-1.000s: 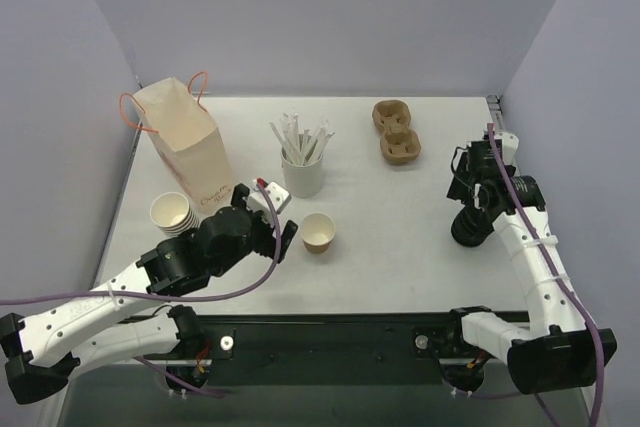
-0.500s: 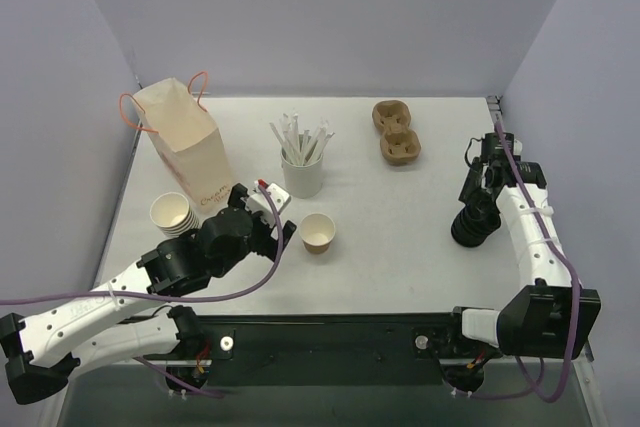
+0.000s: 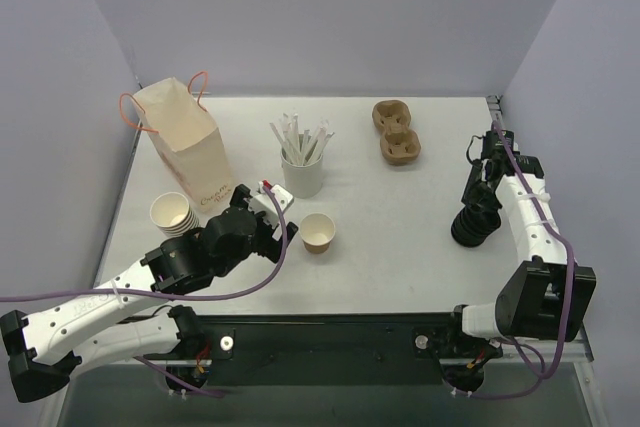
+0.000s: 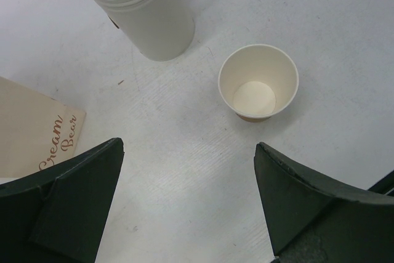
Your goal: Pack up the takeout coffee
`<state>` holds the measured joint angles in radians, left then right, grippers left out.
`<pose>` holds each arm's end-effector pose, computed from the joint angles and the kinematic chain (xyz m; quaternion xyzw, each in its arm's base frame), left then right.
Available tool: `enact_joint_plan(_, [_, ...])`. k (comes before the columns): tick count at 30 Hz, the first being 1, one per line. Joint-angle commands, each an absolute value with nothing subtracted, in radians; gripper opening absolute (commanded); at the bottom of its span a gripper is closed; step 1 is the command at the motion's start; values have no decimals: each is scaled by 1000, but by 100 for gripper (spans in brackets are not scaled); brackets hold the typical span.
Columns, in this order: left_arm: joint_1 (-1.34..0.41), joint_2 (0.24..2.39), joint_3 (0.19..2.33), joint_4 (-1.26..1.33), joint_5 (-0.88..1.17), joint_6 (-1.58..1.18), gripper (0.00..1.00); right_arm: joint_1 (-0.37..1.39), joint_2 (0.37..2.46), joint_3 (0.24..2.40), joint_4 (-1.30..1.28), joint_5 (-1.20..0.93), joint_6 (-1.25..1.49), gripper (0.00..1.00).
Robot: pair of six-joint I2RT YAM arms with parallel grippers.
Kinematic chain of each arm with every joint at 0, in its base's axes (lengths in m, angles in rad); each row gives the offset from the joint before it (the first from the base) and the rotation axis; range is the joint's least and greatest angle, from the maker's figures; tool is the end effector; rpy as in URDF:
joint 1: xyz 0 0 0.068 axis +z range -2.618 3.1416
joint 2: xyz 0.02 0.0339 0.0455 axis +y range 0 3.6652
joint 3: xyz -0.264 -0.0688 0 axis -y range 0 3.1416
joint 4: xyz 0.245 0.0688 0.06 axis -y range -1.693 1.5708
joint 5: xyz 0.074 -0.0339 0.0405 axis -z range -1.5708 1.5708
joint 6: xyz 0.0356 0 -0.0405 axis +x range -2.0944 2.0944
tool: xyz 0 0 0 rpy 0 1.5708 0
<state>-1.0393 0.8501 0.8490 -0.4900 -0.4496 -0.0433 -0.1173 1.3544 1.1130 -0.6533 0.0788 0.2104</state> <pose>0.1068 -0.1511 0.3216 0.2988 0.7894 -0.0943 0.5280 0.2818 -0.0360 0.2856 0.1667 0.9279 -0.0217 0.3328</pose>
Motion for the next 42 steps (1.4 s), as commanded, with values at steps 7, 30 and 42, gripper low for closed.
enact_joint_plan(7, [-1043,841,865,-476,-465,-34,96,-124,1371,1141,-660,71,175,21])
enact_joint_plan(30, [-1042,802,853,-459,-433,-25,93,-124,1364,1155,-664,67,153,15])
enact_joint_plan(42, [-1042,769,865,-457,-414,-75,87,-98,1272,1210,-707,55,210,8])
